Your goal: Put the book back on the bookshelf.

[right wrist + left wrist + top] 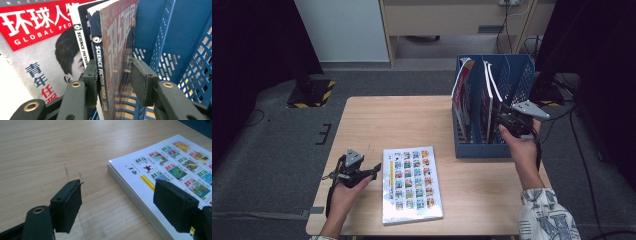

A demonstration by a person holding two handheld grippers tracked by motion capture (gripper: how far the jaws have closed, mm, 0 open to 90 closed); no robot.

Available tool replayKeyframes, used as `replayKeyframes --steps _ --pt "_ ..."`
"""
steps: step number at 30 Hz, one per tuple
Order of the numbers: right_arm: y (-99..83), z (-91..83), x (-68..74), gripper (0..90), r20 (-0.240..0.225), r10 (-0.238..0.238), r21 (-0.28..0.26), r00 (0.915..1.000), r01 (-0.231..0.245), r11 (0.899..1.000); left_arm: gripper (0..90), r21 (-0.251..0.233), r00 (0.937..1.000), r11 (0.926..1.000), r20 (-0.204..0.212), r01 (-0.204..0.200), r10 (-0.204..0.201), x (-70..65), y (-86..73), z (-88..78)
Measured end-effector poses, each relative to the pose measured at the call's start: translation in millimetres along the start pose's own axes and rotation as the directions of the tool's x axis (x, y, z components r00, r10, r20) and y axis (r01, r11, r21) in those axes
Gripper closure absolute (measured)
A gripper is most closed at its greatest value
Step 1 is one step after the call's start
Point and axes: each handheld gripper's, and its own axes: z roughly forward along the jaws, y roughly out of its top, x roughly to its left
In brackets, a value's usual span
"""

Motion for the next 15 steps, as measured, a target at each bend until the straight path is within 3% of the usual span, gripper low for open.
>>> replayKeyframes --steps 6,9,15 --pt "-1.4 -2.8 3.5 56.2 -0.010 -0.005 0.000 0.9999 0.005 1.000 22.4 0.001 1.0000 1.0000 -0.001 0.002 -0.002 0.5 -0.3 0.4" --pt "-2.7 -3.6 4.4 51.1 -0.037 0.007 -0.013 0.9993 -0.007 1.000 22.4 0.000 1.0000 1.0000 0.000 0.003 -0.003 0.6 -0.3 0.1" --pt "-3.5 -3.4 11.1 46.9 -0.052 -0.016 -0.007 0.9985 0.015 1.000 22.4 0.000 1.0000 1.0000 0.000 0.003 -0.003 0.6 -0.4 0.0"
